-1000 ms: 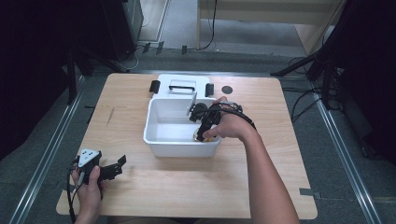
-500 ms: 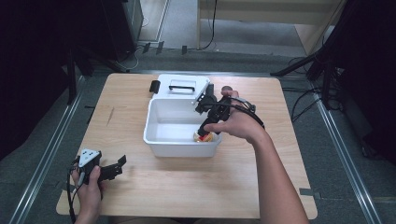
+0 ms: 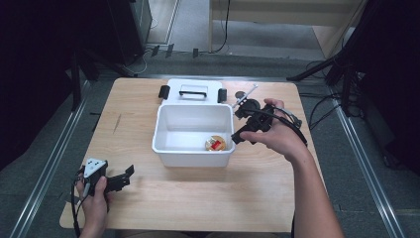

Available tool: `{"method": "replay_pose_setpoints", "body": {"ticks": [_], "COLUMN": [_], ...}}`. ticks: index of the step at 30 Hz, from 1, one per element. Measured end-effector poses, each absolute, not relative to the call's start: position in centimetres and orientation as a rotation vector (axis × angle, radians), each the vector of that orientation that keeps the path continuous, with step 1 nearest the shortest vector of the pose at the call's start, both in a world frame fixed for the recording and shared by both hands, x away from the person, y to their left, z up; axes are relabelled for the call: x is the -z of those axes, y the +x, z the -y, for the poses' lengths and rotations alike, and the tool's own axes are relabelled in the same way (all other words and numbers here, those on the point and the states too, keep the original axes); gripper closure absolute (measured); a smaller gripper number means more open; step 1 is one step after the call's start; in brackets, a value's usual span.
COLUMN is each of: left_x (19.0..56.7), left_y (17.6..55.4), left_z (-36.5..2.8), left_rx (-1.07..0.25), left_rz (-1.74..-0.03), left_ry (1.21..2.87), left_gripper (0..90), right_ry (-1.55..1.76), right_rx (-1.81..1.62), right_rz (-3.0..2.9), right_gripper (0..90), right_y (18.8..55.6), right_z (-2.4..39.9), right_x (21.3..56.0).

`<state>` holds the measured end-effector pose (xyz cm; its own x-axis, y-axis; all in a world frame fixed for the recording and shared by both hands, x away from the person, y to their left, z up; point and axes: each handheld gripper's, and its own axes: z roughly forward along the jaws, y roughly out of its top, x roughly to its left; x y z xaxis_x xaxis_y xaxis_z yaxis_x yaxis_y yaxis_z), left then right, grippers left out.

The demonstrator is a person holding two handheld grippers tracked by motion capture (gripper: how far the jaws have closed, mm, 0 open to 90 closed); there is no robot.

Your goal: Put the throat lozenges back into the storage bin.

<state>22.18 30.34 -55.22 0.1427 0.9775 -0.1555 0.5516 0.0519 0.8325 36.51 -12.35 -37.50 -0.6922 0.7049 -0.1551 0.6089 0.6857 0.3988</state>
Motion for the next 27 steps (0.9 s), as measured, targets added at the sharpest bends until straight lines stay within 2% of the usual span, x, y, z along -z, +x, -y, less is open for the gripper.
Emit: {"method": "replay_pose_setpoints", "body": {"ticks": [27], "left_x": [55.2], "left_y": [22.1], "left_z": [-30.3], "left_rx": [-0.666], "left_rz": [-1.513], "left_ry": [1.606], "left_gripper": [0.0], "right_ry": [1.327], "right_rx": [-0.432], "right_rz": [-2.502], "right_gripper": [1.6], "right_y": [33.4], "right_z": [23.1], "right_x": [42.1]}}
